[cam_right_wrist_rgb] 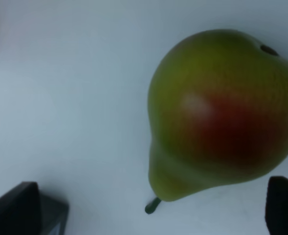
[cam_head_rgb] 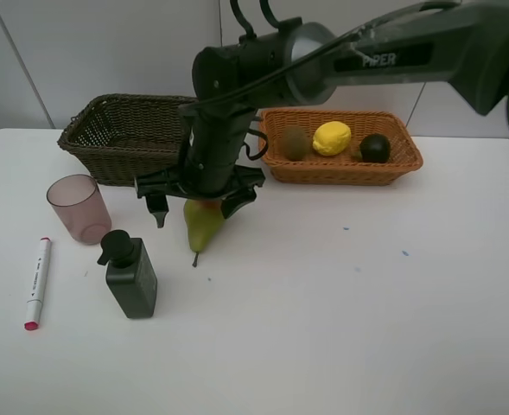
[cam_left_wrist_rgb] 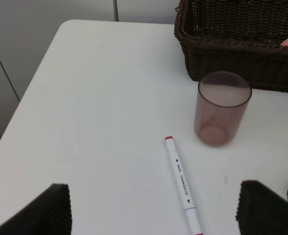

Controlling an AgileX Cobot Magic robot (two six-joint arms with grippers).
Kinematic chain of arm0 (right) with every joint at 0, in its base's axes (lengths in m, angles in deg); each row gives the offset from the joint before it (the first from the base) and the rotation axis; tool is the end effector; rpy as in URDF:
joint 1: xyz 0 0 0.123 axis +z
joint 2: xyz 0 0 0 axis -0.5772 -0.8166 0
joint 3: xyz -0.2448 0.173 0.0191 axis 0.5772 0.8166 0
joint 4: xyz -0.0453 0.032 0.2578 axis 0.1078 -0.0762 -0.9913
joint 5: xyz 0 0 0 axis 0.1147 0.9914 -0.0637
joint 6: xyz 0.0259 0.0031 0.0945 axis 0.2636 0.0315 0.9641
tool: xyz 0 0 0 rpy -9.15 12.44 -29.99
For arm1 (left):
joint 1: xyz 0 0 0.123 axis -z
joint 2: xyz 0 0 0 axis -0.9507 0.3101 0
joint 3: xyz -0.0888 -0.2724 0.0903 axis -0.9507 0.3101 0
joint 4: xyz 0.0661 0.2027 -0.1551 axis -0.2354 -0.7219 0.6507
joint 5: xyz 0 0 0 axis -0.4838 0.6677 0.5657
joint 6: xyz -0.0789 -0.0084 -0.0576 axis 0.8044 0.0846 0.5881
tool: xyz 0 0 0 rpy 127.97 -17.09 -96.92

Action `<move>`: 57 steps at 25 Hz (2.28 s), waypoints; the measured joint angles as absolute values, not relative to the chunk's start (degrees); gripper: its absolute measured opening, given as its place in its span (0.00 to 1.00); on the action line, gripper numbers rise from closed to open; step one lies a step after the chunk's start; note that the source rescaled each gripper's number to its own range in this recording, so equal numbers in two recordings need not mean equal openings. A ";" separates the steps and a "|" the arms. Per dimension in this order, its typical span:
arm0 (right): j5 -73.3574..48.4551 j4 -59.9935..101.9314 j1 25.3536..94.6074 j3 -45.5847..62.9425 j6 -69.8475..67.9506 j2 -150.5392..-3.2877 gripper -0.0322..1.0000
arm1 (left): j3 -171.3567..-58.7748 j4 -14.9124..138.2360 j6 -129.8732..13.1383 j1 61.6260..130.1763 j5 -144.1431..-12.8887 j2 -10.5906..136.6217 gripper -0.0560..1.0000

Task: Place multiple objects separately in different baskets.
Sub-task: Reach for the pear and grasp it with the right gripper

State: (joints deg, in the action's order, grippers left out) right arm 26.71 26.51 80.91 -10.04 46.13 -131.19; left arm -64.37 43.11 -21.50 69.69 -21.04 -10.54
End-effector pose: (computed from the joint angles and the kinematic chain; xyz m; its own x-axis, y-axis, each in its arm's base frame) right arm 0.3414 0.3536 0.1570 -0.9120 -0.3110 -0.2674 -0.3607 0.9186 0.1617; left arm -0.0061 0.0073 0.2804 -0.4521 -0.0244 -0.8916 -0.1109 0.9934 0.0291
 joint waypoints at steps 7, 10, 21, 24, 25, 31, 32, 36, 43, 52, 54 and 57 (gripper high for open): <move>24.07 27.49 80.91 -10.04 46.13 -131.19 1.00 | -64.37 40.06 -21.50 69.69 -21.06 -10.54 0.90; 23.14 27.49 80.91 -10.04 46.13 -131.19 1.00 | -64.37 40.06 -21.50 69.69 -21.06 -10.54 0.90; 20.71 28.35 80.74 -10.06 46.13 -136.99 1.00 | -64.37 39.96 -21.50 69.69 -21.10 -10.54 0.90; 20.64 28.86 80.24 -10.06 46.13 -137.42 1.00 | -64.37 39.90 -21.50 69.69 -21.10 -10.54 0.90; 20.58 28.86 80.11 -10.06 46.13 -137.42 1.00 | -64.37 39.90 -21.50 69.69 -21.10 -10.54 0.90; 19.63 30.75 79.75 -10.06 46.13 -137.42 1.00 | -64.37 39.90 -21.50 69.69 -21.10 -10.54 0.90; 19.51 30.80 79.55 -10.06 46.13 -137.42 1.00 | -64.37 39.90 -21.50 69.69 -21.10 -10.54 0.90; 18.07 31.89 78.54 -10.06 46.18 -137.42 1.00 | -64.37 39.90 -21.50 69.69 -21.10 -10.54 0.90; 15.59 32.41 77.40 -10.06 46.18 -137.42 1.00 | -64.37 39.87 -21.50 69.69 -21.10 -10.54 0.90; 14.21 32.42 77.40 -10.06 46.18 -137.42 1.00 | -64.37 39.87 -21.50 69.69 -21.10 -10.54 0.90; 14.19 32.42 77.40 -10.06 46.18 -137.42 0.96 | -64.37 39.87 -21.50 69.69 -21.10 -10.54 0.90; 13.94 32.31 77.40 -10.06 46.18 -137.73 0.70 | -64.37 39.87 -21.50 69.69 -21.10 -10.54 0.90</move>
